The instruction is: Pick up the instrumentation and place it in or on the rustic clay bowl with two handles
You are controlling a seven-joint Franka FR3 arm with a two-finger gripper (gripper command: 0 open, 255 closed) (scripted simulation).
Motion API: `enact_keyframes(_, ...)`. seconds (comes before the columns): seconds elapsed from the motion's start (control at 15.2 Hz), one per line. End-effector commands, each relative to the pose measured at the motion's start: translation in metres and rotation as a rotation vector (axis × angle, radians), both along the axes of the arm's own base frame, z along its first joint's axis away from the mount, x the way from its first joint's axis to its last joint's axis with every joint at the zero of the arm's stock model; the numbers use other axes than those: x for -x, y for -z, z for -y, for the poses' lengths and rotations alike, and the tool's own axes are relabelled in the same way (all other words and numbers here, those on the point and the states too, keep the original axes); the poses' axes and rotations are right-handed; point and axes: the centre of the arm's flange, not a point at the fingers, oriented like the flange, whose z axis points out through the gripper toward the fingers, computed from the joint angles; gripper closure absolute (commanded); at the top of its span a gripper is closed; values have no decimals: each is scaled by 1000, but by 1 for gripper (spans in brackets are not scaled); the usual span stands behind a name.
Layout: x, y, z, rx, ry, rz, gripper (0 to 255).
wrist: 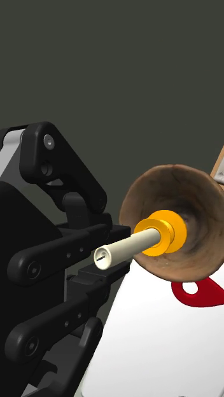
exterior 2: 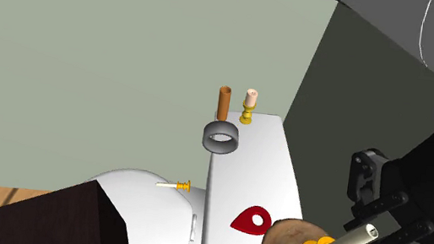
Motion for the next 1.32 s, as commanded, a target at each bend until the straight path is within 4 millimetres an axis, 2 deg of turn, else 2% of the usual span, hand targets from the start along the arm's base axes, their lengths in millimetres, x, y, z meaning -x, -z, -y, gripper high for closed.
enact_keyframes(0.0,-1,10,0,0,0,0,255)
enact_keyframes(0.46,-1,51,0,0,0,0,255)
enact_keyframes(0.99,-1,51,0,0,0,0,255)
enact_keyframes(1.06,-1,51,0,0,0,0,0)
enact_keyframes(1.25,-1,51,0,0,0,0,0)
